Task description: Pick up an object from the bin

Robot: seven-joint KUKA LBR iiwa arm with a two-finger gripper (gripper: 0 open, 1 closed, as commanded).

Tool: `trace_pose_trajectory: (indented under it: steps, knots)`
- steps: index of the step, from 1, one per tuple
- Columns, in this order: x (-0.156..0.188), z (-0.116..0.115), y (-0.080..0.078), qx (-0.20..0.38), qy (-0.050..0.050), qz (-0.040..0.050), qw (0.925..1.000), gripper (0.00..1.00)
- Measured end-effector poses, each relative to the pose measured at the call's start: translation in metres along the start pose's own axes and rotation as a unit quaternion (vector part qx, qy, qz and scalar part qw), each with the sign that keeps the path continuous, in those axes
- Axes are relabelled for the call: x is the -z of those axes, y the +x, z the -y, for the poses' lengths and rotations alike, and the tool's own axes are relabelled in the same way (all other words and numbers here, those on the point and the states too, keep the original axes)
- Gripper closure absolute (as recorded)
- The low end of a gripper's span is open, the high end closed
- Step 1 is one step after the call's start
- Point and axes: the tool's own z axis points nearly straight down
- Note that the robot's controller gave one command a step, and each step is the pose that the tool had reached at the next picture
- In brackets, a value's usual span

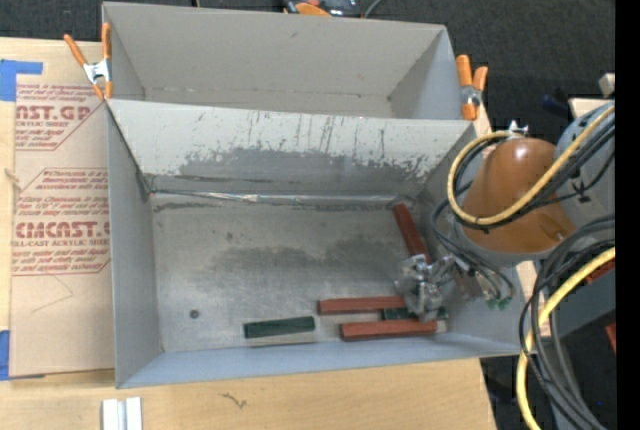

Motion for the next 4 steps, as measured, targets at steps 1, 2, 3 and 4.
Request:
trace_pose_trajectory:
  steps: [1, 2, 3, 4]
  knots:
    - [0.0, -0.001, 0.0, 0.0, 0.0, 0.0006, 1.0, 0.0]
    - [0.0, -0.057, -0.006, 0.043, 0.0, 0.0015, 0.9991, 0.0]
    - [0.0, -0.056, -0.006, 0.04, 0.0, 0.0023, 0.9992, 1.0]
    - [0.138, -0.044, -0.018, 0.044, 0.0, -0.001, 0.999, 1.0]
